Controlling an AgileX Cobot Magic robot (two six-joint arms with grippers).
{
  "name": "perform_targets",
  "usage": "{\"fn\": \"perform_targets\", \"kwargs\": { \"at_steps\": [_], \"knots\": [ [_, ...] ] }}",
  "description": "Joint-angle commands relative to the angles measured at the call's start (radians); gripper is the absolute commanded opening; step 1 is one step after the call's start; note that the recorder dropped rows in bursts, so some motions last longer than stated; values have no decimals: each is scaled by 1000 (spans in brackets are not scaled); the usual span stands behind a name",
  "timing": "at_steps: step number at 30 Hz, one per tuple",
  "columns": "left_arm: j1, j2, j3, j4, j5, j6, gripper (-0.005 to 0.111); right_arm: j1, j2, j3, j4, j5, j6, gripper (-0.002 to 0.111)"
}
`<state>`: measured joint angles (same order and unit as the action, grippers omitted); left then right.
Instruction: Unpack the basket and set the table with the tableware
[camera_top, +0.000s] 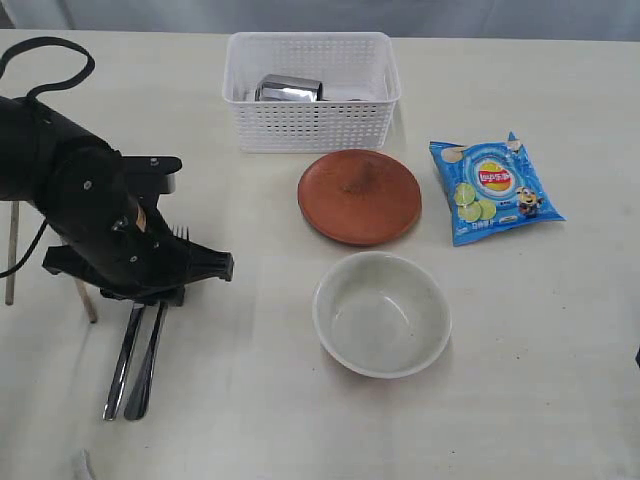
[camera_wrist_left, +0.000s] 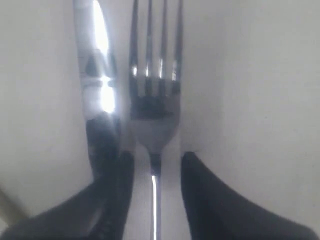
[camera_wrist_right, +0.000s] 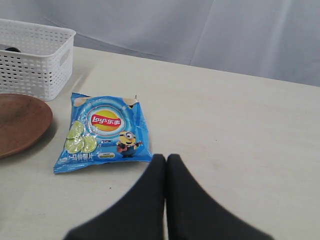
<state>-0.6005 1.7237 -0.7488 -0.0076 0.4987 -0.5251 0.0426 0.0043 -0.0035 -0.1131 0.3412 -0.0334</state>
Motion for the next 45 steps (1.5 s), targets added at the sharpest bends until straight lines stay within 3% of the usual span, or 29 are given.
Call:
{"fn": "perform_targets", "kwargs": {
  "at_steps": [1, 9, 11, 14, 15, 18, 29, 45],
  "knots": [
    [-4, -9, 5, 31, -4, -2, 48, 0, -4, 4, -6, -3, 1, 0],
    [-2, -174, -67, 130, -16, 86, 46, 0, -4, 4, -6, -3, 1, 0],
    [42, -201, -67, 266, 67, -81, 27, 0, -4, 4, -6, -3, 1, 0],
    [123, -187, -52, 228, 123, -57, 1, 0, -4, 4, -6, -3, 1, 0],
    [134, -180, -28, 212, 86, -24, 0, 0, -4, 4, -6, -3, 1, 0],
    [137, -146, 10, 223, -24, -22, 0, 0, -4, 4, -6, -3, 1, 0],
    [137, 26, 12, 265, -97, -39, 0, 0, -4, 4, -6, -3, 1, 0],
    [137, 11, 12, 265, -109, -33, 0, 0, -4, 4, -6, -3, 1, 0]
  ]
}}
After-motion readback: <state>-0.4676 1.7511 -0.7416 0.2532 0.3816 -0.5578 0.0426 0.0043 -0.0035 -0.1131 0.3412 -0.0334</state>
